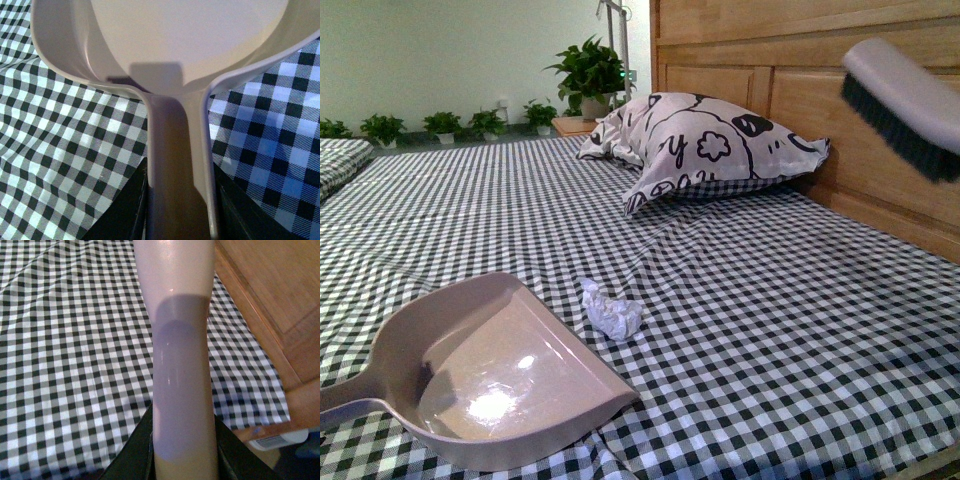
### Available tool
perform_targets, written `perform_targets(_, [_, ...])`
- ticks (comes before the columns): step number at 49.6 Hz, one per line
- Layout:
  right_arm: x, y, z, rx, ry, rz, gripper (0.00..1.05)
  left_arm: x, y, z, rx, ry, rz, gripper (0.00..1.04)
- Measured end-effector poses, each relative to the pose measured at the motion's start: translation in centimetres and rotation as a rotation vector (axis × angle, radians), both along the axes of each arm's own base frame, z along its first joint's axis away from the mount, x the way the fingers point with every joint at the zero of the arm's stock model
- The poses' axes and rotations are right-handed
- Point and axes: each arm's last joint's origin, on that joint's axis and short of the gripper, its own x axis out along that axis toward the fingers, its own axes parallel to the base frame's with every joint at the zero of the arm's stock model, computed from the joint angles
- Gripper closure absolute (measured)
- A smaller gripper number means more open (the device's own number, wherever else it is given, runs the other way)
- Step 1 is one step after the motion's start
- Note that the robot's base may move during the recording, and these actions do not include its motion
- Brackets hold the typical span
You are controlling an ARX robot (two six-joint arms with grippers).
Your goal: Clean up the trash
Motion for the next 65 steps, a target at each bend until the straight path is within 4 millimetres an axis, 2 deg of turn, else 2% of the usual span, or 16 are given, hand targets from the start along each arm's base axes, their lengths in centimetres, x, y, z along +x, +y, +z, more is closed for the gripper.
perform_targets(5, [3.4,2.0,-0.7,-0.033,0.037,0.041,0.86,0.0,0.0,0.0,0.0,0.0,0.0,0.77])
perform_targets(12, [6.6,4.7,-2.4,-0.09,0.097,0.085,0.86,0.0,0.0,0.0,0.0,0.0,0.0,0.77])
perform_targets(16, [7.9,6.4,-4.2,-0.121,0.152,0.109,0.86,0.0,0.0,0.0,0.0,0.0,0.0,0.77])
perform_targets(22, [8.6,8.1,-6.5,-0.15,0.194,0.133,0.86,0.0,0.0,0.0,0.0,0.0,0.0,0.77])
perform_targets(35, [8.8,9.8,-9.6,-0.169,0.227,0.14,0.86,0.0,0.0,0.0,0.0,0.0,0.0,0.77])
perform_targets(44, [7.6,10.4,-11.8,-0.157,0.285,0.157,0.86,0.0,0.0,0.0,0.0,0.0,0.0,0.77])
perform_targets(56, [5.4,12.2,-13.2,-0.051,0.365,0.242,0.86,0.0,0.0,0.0,0.0,0.0,0.0,0.77])
perform_targets(65, [2.9,13.4,-12.7,0.035,0.434,0.411,0.86,0.0,0.0,0.0,0.0,0.0,0.0,0.77])
